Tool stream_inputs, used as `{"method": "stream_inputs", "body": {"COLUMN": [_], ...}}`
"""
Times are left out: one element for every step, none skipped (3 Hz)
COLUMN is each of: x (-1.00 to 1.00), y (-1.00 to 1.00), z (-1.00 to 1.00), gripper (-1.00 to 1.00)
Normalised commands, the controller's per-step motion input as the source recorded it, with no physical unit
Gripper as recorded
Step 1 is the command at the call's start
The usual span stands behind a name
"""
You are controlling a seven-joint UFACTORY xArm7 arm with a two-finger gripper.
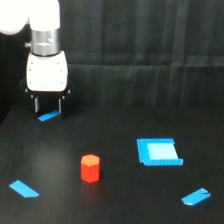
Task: Pick up the red object from the table
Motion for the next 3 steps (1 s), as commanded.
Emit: {"method": "stream_inputs", "body": {"x": [0.14,0.65,0.85], "y": [-0.07,-0.29,-0.50], "z": [0.26,-0.44,-0.30], "gripper": [0.97,1.00,0.99]}}
